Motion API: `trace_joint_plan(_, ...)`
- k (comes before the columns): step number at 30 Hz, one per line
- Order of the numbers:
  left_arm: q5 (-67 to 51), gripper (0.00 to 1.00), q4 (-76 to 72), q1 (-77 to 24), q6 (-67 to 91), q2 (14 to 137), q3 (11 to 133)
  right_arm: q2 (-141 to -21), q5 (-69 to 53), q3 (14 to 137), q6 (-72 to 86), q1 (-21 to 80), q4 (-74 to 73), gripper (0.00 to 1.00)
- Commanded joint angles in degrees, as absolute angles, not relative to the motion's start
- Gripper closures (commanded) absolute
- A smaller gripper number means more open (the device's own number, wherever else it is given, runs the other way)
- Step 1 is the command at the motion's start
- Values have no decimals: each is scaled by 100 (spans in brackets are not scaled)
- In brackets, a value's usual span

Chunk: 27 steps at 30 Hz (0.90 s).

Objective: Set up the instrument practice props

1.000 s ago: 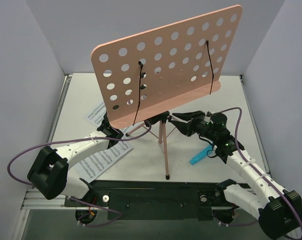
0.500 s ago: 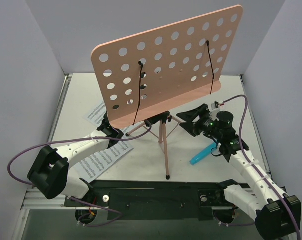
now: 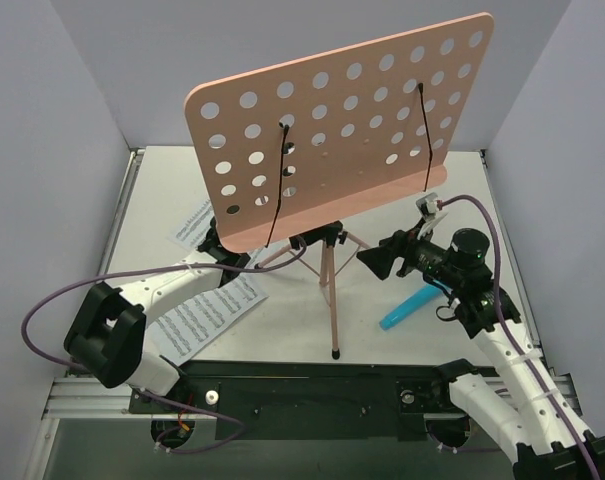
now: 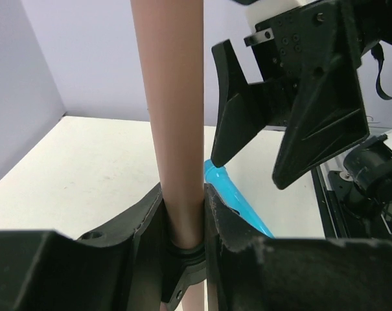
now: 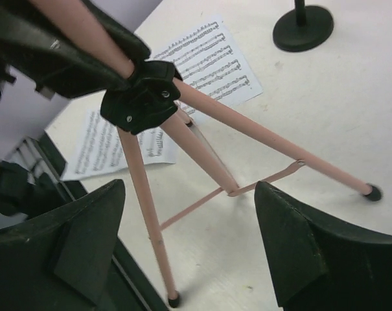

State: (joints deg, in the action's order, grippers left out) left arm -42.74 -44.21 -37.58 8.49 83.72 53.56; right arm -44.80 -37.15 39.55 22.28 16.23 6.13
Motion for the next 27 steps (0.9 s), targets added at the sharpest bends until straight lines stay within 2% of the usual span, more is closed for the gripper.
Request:
trace_joint_plan(1,-5501,100,-3946,-3683,563,8824,5677,-4096,-3946,4017,108,1740,387,26)
trace_joint_plan(10,-6073,100,-3885,-3454,562,9422,6257,-4113,-4254,3621,-1466,2029,1195,30)
trace_joint_plan(15,-6266,100,-3832,-3279,668,9536,6363,-4315,-3587,3604,-2609,2513,1492,34)
trace_joint_plan(21,-6618,100,-3454,-3199,607,9650,6592,-4517,-3225,3507,-3022,2584,2302,38)
trace_joint_plan(27,-6811,100,-3243,-3182,413,9668,6618,-4807,-3497,3884,-3507,2584,1960,44)
